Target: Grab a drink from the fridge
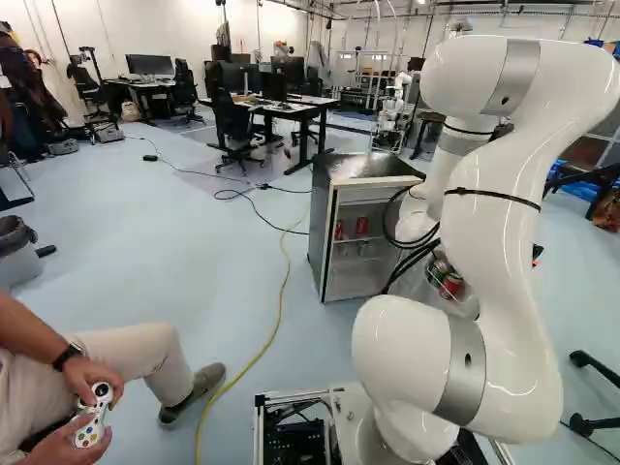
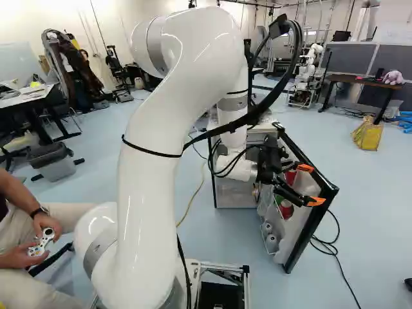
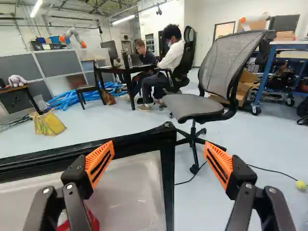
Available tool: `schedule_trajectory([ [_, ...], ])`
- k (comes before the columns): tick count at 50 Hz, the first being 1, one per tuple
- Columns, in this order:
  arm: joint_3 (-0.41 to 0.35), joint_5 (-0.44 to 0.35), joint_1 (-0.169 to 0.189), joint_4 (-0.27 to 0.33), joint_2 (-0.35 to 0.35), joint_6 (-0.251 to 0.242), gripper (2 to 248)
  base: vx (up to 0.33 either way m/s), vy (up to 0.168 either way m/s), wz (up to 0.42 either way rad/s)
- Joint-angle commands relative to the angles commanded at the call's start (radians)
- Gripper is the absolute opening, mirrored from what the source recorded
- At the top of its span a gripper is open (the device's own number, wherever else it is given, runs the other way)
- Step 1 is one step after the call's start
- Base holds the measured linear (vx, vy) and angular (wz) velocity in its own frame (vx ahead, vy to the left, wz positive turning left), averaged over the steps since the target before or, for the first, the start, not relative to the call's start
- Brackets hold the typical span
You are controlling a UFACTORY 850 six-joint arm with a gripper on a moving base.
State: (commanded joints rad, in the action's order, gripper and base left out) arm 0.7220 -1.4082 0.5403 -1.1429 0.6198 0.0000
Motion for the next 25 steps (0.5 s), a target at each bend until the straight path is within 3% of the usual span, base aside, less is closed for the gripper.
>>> schedule_trajectory([
  [25,0.086,0.0,0.024,0.0,0.05,0.0,247,0.0,0.0,0.0],
])
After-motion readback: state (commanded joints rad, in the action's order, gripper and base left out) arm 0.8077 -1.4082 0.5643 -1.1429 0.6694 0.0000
